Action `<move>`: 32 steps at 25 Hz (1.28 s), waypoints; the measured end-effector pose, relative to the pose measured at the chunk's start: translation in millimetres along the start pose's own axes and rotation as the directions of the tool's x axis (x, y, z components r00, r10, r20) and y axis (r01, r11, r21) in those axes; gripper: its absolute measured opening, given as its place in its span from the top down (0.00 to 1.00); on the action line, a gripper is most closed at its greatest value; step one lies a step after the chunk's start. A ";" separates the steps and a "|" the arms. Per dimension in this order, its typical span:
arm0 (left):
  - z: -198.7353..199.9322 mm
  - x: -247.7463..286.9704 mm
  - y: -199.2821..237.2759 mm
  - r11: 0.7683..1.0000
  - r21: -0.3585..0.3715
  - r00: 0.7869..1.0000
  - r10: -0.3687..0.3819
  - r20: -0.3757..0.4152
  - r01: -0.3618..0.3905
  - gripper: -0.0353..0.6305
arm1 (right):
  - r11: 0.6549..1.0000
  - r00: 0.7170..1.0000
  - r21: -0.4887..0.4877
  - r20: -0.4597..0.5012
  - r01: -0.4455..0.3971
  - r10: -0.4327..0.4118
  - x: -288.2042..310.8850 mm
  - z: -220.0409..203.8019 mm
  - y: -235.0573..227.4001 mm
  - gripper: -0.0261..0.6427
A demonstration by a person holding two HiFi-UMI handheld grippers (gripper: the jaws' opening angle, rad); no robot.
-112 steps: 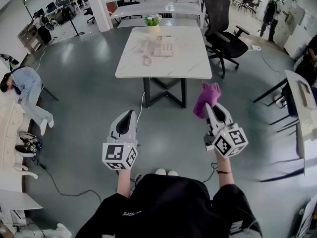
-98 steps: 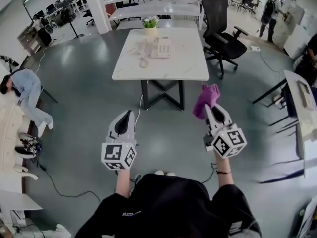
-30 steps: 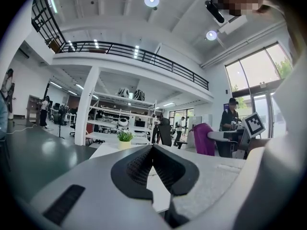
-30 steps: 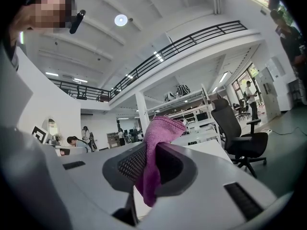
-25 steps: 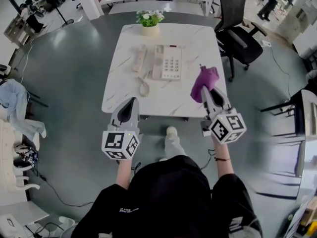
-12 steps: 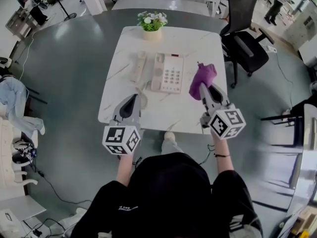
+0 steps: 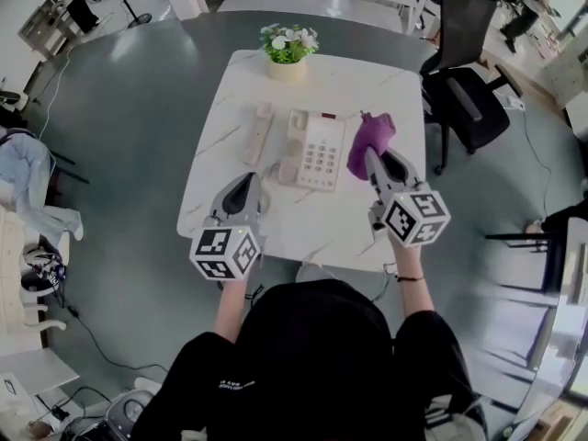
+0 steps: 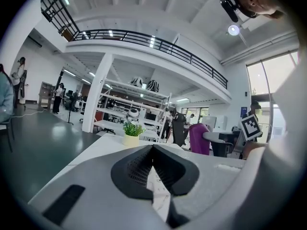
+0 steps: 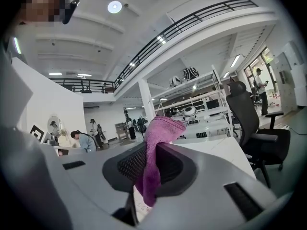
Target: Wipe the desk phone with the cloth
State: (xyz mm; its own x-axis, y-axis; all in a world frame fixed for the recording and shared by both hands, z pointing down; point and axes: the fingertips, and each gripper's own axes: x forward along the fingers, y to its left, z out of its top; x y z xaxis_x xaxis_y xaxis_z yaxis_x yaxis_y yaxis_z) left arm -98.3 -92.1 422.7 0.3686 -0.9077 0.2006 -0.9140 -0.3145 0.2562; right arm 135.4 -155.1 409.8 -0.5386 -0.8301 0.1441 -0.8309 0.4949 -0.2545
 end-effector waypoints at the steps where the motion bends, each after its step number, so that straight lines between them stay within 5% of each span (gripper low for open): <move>1: 0.1 3.5 1.0 1.000 -0.006 1.000 0.004 -0.002 -0.004 0.95 | 1.000 1.000 0.001 -0.006 -0.005 0.005 4.7 -0.2 -1.7 0.91; 16: -19.1 56.5 10.9 0.999 -0.037 0.997 -0.009 -0.072 0.006 0.95 | 0.999 0.997 -0.039 -0.076 -0.019 0.016 79.2 -12.7 -19.2 0.91; 26: -31.0 91.5 39.7 0.997 -0.080 0.991 -0.032 -0.128 0.021 0.95 | 0.982 0.991 -0.188 -0.128 0.018 -0.042 145.4 -19.3 -21.2 0.91; 32: -37.8 106.9 49.3 0.992 -0.127 0.991 -0.035 -0.130 0.018 0.95 | 0.944 0.984 -0.329 -0.164 0.006 -0.063 180.2 -24.9 -16.8 0.91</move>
State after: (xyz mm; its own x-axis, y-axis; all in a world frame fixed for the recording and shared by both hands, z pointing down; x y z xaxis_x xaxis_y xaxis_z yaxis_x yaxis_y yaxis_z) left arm -97.6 -194.1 492.5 0.4191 -0.8524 0.3125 -0.8783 -0.2934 0.3775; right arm 48.8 -306.6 463.8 -0.5005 -0.8065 0.3147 -0.8337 0.5469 0.0757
